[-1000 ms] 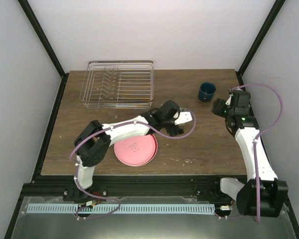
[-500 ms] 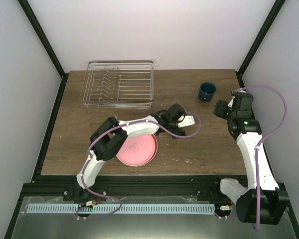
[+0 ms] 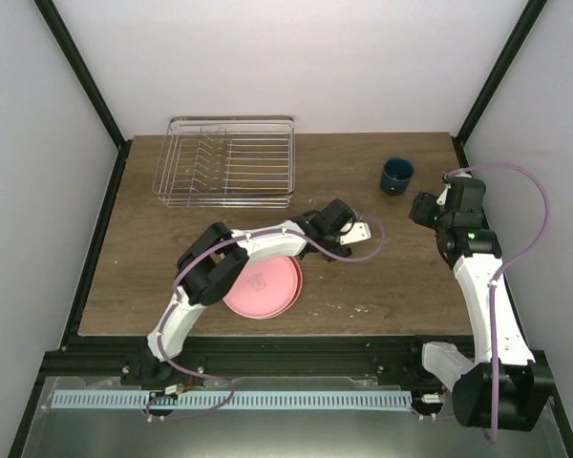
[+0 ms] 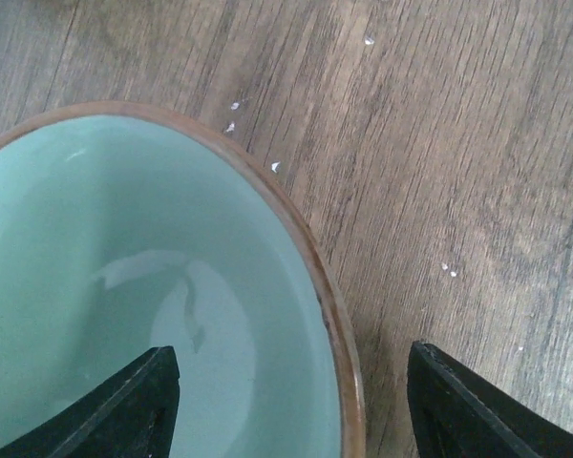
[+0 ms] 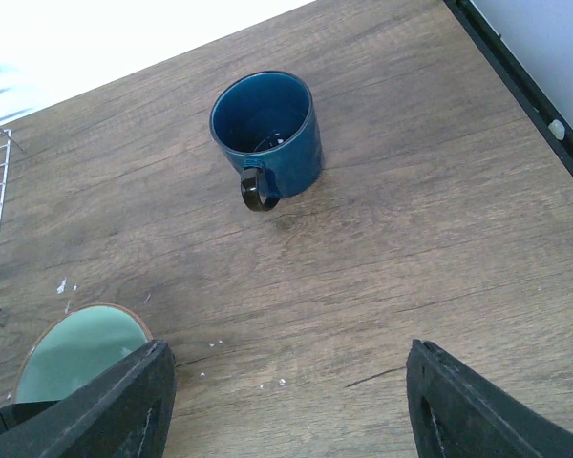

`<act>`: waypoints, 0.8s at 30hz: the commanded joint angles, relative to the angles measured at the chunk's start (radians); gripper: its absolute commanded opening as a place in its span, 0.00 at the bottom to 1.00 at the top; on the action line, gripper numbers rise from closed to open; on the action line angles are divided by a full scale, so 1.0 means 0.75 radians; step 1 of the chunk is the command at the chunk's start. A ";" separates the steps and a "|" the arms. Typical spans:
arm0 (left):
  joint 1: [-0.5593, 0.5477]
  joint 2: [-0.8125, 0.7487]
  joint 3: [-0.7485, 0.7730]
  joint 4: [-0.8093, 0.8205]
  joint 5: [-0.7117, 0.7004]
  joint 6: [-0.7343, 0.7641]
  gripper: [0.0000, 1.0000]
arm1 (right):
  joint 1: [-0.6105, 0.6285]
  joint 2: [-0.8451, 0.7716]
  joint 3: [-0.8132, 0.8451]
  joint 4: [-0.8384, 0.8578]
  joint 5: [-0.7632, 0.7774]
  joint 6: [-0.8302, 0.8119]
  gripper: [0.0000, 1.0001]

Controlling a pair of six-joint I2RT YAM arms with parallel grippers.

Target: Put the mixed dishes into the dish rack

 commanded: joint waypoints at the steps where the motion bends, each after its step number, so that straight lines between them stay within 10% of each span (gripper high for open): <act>1: 0.008 0.048 0.042 -0.017 0.003 0.000 0.65 | -0.015 -0.014 0.001 0.011 -0.004 -0.019 0.67; 15: 0.021 -0.035 0.001 0.010 0.052 -0.112 0.01 | -0.014 -0.008 -0.028 0.058 -0.054 -0.020 0.67; 24: 0.134 -0.355 -0.102 0.042 0.256 -0.468 0.00 | -0.016 0.018 -0.120 0.230 -0.384 -0.040 0.67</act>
